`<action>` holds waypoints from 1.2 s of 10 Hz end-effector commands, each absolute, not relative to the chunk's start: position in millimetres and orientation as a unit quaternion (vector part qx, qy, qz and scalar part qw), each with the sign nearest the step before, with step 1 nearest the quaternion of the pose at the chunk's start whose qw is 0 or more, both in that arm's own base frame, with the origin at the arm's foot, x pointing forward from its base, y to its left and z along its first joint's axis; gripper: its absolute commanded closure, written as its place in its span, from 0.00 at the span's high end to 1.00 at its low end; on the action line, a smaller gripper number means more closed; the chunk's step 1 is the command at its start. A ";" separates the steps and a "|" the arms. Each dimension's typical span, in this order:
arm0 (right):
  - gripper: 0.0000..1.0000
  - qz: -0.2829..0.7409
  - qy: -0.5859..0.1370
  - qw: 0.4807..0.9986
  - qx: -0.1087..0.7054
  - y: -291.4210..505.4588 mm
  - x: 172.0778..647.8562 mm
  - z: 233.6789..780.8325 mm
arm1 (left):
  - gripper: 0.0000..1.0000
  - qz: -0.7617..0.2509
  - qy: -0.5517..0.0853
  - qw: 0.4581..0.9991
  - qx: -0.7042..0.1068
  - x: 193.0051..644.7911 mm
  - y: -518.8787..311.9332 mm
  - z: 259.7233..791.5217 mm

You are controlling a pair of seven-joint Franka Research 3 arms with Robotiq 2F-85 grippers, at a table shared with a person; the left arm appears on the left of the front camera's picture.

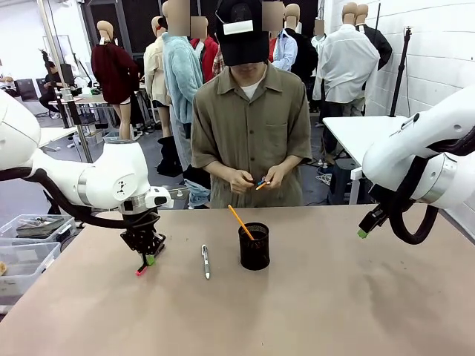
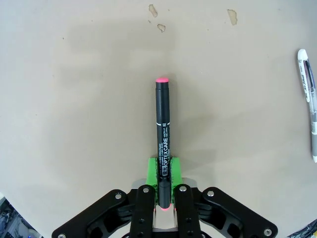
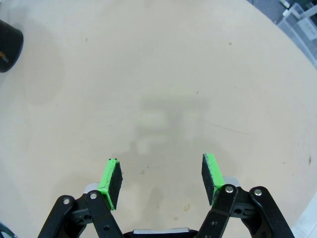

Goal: Place the pens into the pen holder.
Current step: Pick up a writing instrument from the table and place it into the Pen holder.

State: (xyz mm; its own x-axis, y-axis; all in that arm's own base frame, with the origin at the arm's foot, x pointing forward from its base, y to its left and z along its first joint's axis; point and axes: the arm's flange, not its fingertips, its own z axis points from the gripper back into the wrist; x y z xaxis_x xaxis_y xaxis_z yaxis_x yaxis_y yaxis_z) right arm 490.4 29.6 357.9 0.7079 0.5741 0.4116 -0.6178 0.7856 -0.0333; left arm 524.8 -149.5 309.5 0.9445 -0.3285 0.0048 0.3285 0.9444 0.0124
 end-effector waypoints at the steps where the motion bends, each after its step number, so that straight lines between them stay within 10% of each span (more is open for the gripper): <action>1: 0.81 0.326 -0.213 0.919 0.061 26.4 488.8 353.4 | 0.00 -0.172 -0.002 0.985 0.020 521.7 -151.9 311.8; 12: 0.81 0.326 -0.213 0.919 0.061 26.4 488.8 353.4 | 0.00 -0.483 -0.332 0.790 -0.177 516.5 -179.8 349.2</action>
